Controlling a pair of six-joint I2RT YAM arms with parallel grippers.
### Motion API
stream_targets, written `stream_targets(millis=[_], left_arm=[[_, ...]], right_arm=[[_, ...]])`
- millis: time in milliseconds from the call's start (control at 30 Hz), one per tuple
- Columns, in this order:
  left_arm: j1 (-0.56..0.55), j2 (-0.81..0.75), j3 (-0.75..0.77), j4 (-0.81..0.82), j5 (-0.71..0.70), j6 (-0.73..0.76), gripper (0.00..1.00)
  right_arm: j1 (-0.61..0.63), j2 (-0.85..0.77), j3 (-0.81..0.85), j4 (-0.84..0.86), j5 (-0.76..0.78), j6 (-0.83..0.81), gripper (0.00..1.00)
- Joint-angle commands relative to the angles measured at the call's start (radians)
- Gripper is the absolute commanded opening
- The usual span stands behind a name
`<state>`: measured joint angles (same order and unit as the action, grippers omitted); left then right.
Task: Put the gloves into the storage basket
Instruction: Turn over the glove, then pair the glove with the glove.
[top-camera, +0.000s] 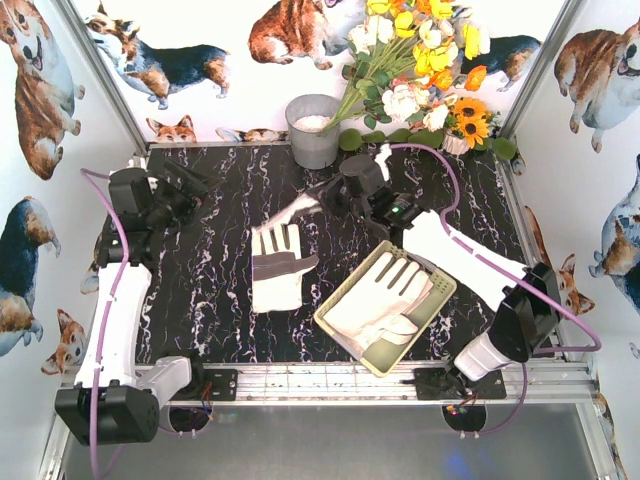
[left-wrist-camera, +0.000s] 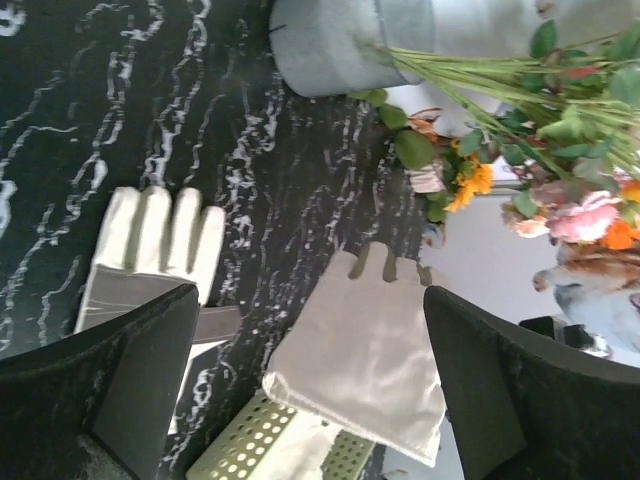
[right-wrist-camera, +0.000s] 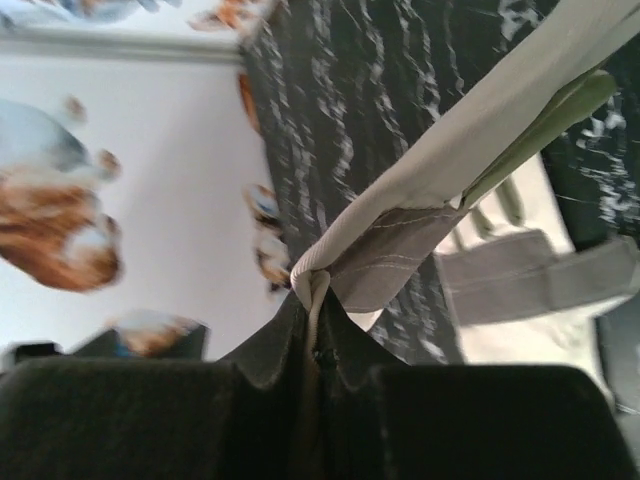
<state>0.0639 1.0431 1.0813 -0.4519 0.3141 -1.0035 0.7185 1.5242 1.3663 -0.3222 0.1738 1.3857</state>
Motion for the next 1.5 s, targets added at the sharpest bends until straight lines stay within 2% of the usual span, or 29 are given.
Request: stream_targets(millis=[0,133,300,433,667,867,1000,1267,1367,1467], left_arm=[[0.060,0.015,0.028,-0.088,0.073,0.154,0.89],[0.074,0.072,0.033,-0.135,0.115,0.246,0.89],[0.080,0.091,0.036,-0.206,0.070,0.377,0.89],[0.085,0.086,-0.023,-0.178,0.081,0.385,0.89],[0.084,0.121,-0.110,-0.119,0.138,0.402,0.87],[0.074,0.169,-0.116,-0.126,0.158,0.479,0.86],[0.073,0.251,-0.130,-0.133,0.230,0.538,0.83],[-0.030,0.463,-0.126,-0.128,0.338,0.666,0.56],[-0.072,0.532,-0.116,-0.126,0.324,0.687,0.45],[-0.093,0.583,-0.111,-0.123,0.273,0.696,0.42]], right_arm=[[0.002,0.041,0.088,-0.080,-0.143,-0.263,0.00],[0.017,0.161,0.187,-0.053,-0.324,-0.365,0.00],[0.064,0.297,0.303,0.039,-0.485,-0.468,0.00],[0.073,0.369,0.272,0.191,-0.597,-0.487,0.00],[0.073,0.439,0.104,0.307,-0.673,-0.527,0.00],[0.067,0.435,0.003,0.319,-0.642,-0.559,0.00],[0.067,0.413,-0.046,0.261,-0.579,-0.577,0.00],[0.067,0.387,-0.114,0.151,-0.435,-0.560,0.00],[0.065,0.381,-0.115,0.123,-0.398,-0.553,0.00],[0.064,0.377,-0.115,0.113,-0.388,-0.553,0.00]])
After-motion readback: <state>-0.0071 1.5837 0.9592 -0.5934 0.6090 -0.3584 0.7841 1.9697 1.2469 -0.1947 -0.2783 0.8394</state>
